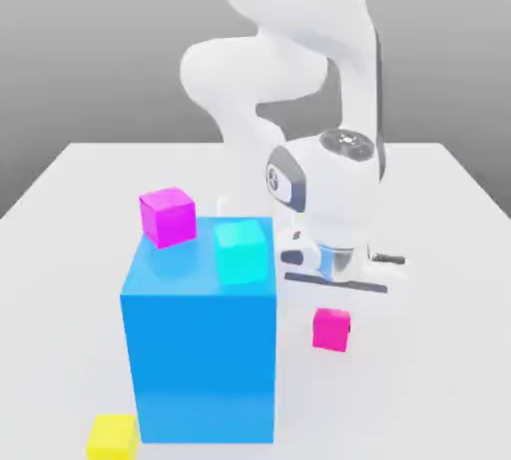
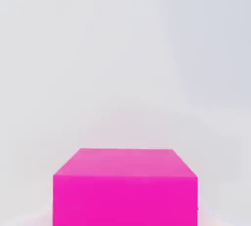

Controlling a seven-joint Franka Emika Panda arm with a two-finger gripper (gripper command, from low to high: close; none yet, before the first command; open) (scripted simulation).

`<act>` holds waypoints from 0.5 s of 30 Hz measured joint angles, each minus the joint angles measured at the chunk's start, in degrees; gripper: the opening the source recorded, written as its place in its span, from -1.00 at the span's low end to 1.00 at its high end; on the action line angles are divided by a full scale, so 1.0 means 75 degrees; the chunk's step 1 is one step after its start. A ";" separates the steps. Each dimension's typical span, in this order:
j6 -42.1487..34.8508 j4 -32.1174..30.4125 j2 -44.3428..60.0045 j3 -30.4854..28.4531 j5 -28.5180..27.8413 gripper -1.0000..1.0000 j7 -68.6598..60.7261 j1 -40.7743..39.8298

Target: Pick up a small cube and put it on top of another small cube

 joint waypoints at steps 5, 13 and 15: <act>-0.0982 -0.0227 -0.1203 0.0873 0.1002 -1.00 -0.0756 -0.0614; -0.2449 -0.0220 -0.2059 0.0939 0.0618 -1.00 -0.2021 -0.0289; -0.3016 0.0024 -0.2037 0.0941 0.0385 -1.00 -0.2607 -0.0223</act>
